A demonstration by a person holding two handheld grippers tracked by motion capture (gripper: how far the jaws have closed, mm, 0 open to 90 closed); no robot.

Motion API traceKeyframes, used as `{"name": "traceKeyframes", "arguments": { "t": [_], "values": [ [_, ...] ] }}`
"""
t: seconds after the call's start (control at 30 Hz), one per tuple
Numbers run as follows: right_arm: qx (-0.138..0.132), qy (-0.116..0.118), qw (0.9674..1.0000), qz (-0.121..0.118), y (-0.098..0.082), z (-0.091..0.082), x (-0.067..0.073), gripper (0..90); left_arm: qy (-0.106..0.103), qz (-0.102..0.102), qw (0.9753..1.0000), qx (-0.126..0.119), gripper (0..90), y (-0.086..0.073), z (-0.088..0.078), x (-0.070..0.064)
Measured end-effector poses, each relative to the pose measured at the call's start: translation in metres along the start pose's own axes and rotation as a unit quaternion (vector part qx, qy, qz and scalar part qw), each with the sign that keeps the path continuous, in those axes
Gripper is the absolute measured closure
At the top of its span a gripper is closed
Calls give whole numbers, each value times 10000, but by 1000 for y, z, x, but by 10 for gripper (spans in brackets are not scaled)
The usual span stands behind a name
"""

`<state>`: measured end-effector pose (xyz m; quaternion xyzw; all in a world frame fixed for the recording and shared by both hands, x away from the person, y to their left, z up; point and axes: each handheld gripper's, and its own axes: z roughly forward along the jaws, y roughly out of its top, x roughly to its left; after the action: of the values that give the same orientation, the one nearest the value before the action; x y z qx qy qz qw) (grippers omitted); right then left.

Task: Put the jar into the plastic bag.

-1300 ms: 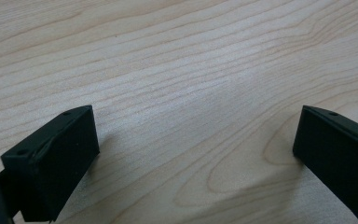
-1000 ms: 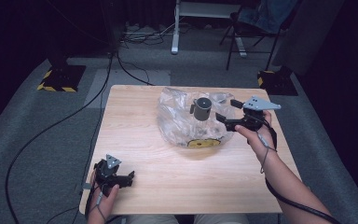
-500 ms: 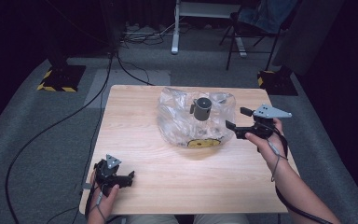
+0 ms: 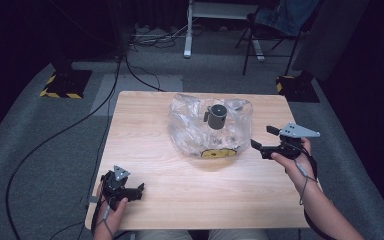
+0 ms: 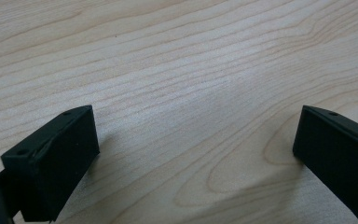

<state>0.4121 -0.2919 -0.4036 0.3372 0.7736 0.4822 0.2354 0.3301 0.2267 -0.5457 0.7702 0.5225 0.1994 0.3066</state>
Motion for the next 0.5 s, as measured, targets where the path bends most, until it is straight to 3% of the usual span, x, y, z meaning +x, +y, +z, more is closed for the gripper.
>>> {"name": "traceKeyframes", "arguments": {
  "t": [0.5],
  "values": [
    [282,-152,9993,192,-38,-9,-7,148,0,-2,10000,1,2,0,0,0]
  ]
}}
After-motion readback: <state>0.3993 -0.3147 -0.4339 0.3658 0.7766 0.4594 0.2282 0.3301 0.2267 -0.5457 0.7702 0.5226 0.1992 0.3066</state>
